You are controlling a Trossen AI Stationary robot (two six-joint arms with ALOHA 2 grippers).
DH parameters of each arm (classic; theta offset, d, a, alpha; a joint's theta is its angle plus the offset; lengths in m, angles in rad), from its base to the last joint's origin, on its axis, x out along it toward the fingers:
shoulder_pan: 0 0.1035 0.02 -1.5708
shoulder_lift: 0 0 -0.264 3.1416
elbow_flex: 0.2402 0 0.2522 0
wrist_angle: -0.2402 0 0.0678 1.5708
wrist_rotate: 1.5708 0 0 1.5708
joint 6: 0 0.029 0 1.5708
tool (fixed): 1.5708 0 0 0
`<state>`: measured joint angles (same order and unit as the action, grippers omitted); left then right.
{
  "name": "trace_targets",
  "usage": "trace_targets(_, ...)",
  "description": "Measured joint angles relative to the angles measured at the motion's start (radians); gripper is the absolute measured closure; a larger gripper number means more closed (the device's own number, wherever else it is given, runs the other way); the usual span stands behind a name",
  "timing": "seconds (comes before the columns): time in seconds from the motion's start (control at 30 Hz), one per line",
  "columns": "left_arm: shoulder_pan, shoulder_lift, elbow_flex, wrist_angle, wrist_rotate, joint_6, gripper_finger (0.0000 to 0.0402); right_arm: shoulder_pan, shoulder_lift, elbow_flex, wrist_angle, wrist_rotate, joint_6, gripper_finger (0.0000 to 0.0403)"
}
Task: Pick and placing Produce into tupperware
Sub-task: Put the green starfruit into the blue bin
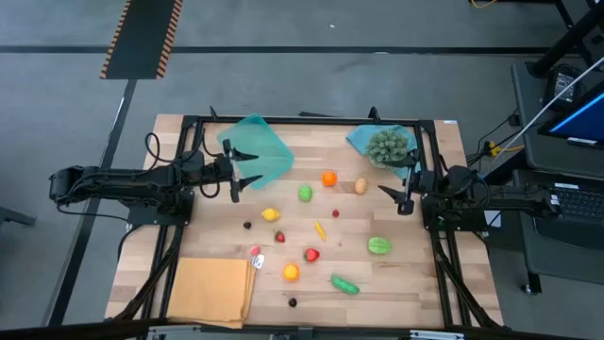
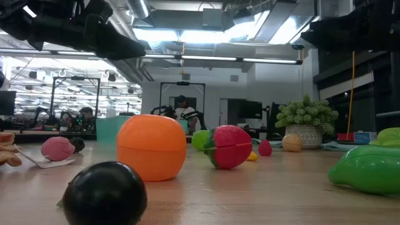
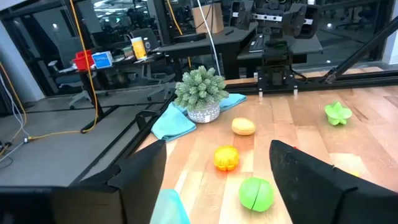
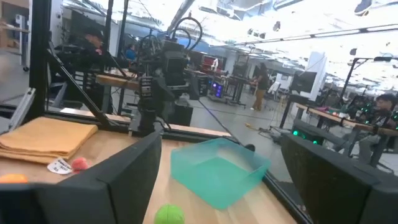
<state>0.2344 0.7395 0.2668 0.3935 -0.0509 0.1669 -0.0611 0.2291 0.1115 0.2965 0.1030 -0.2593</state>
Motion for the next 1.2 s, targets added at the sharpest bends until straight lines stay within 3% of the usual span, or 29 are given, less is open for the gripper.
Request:
trace_targets(0.27,0.0,0.0,0.0,-0.002,0.0,-0.034,0.0102,0.067,0.076,0.184,-0.235,0.037,-0.015,0.0071)
trace_targets(0.57,0.0,0.0,0.0,-0.013,0.0,-0.035,0.0101,0.152,0.329,0.417,-0.581,0.137,0.053,0.0071)
trace_targets(0.93,-0.002,0.0,0.0,-0.02,0.001,-0.086,0.0101,0.183,0.655,0.792,-1.066,0.141,0.321,0.0071)
trace_targets(1.2,-0.002,0.0,0.0,-0.031,0.001,-0.087,0.0101,0.188,0.805,0.82,-1.234,0.093,0.468,0.0071)
